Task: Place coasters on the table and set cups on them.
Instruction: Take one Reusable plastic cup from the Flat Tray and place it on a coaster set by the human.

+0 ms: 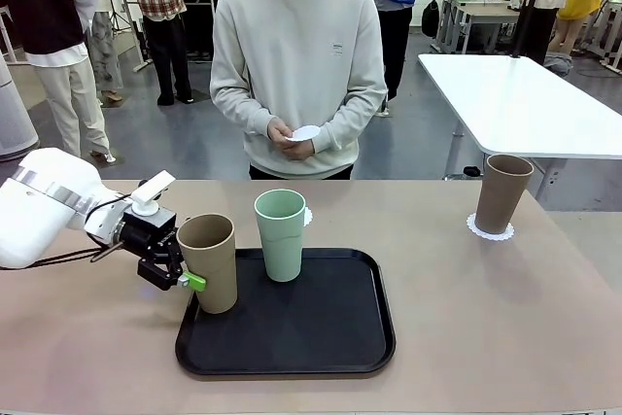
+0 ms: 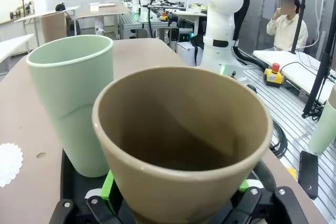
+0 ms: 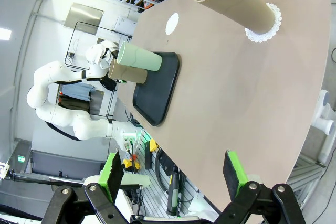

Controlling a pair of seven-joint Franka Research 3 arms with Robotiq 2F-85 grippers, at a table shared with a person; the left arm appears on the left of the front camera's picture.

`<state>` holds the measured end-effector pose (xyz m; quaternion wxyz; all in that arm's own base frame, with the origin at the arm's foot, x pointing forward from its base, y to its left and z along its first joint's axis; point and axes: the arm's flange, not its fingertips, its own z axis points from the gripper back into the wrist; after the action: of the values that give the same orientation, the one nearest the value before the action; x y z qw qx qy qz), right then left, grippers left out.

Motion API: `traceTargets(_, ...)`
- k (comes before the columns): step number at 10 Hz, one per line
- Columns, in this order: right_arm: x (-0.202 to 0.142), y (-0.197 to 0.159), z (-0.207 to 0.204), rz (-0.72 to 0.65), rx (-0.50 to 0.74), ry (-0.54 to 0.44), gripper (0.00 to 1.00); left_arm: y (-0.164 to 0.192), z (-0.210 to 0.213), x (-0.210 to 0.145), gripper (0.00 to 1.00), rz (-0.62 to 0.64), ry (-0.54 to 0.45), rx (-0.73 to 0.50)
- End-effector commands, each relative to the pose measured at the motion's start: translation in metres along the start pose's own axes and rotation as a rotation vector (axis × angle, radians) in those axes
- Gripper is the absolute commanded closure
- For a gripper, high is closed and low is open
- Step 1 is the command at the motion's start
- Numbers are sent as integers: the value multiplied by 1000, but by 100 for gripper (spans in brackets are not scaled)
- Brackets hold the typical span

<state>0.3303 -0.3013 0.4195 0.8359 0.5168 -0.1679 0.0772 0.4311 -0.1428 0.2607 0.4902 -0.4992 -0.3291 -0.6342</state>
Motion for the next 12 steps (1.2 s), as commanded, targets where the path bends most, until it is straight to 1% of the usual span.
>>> traceTargets(1,0,-1,-1,-1,-1,-1,0,7,-7,-7,0,-54,-38,-5)
traceTargets(2,0,-1,-1,-1,-1,-1,0,7,-6,-7,60,-66,-47,-14)
traceTargets(3,0,-1,-1,-1,-1,-1,0,7,-5,-6,60,-76,-48,-8)
traceTargets(4,0,-1,-1,-1,-1,-1,0,6,-3,-5,100,-75,-52,-4)
traceTargets(5,0,-1,-1,-1,-1,-1,0,4,-2,-2,65,-75,-52,2)
traceTargets(6,0,-1,-1,-1,-1,-1,0,0,0,5,100,-82,-40,17)
traceTargets(7,0,-1,-1,-1,-1,-1,0,-6,4,13,100,-84,-34,34)
traceTargets(8,0,-1,-1,-1,-1,-1,0,-12,10,26,100,-48,-18,59)
traceTargets(9,0,-1,-1,-1,-1,-1,0,-22,17,52,100,28,2,80)
traceTargets(10,0,-1,-1,-1,-1,-1,0,-32,26,85,100,70,46,126)
traceTargets(12,0,-1,-1,-1,-1,-1,0,-52,44,148,100,66,39,181)
